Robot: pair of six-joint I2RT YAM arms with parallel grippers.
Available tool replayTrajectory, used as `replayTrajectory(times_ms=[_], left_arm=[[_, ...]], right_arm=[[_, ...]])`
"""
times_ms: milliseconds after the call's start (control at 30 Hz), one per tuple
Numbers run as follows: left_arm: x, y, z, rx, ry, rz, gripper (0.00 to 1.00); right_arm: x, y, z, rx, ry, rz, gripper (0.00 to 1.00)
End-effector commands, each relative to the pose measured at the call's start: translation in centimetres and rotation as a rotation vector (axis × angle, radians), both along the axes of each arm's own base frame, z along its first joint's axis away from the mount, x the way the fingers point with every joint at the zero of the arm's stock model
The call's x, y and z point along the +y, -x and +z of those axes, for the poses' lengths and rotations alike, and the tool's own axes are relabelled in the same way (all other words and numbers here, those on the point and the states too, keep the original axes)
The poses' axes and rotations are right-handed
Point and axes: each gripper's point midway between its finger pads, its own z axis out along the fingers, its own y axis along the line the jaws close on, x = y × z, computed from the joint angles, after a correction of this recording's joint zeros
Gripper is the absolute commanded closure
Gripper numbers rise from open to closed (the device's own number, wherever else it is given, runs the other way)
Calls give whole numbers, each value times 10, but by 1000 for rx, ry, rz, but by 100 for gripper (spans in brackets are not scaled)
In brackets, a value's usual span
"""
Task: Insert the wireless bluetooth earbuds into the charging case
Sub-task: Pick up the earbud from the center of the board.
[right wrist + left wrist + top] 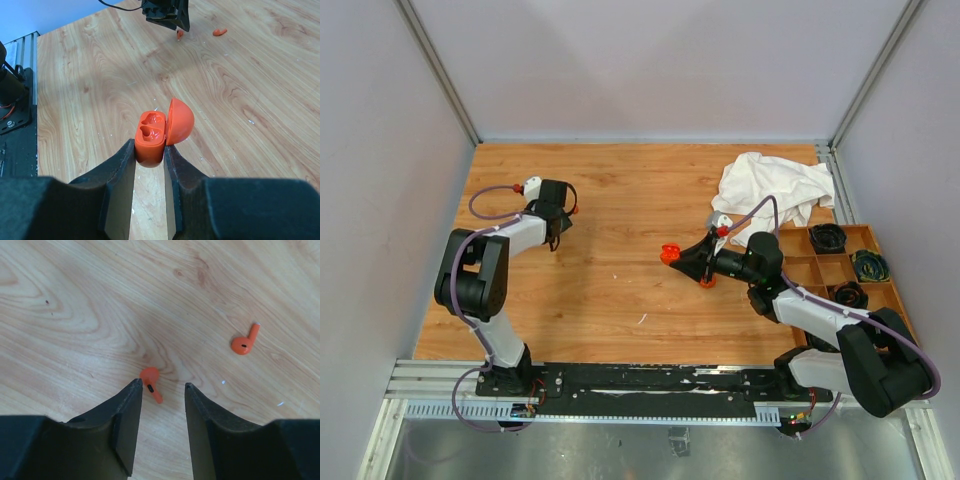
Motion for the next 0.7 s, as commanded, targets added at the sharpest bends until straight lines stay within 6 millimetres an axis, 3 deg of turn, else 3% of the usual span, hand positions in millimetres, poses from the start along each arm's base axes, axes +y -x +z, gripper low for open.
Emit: replayTrajectory(times_ms=[0,400,667], left_arm=[[16,0,-3,25,-36,62,56],[16,0,-24,98,-35,35,65],[12,7,-20,111,-30,-15,78]], right_arm=[[3,-1,3,-36,12,2,99],[6,0,2,-38,26,13,99],[5,1,3,-42,29,11,99]])
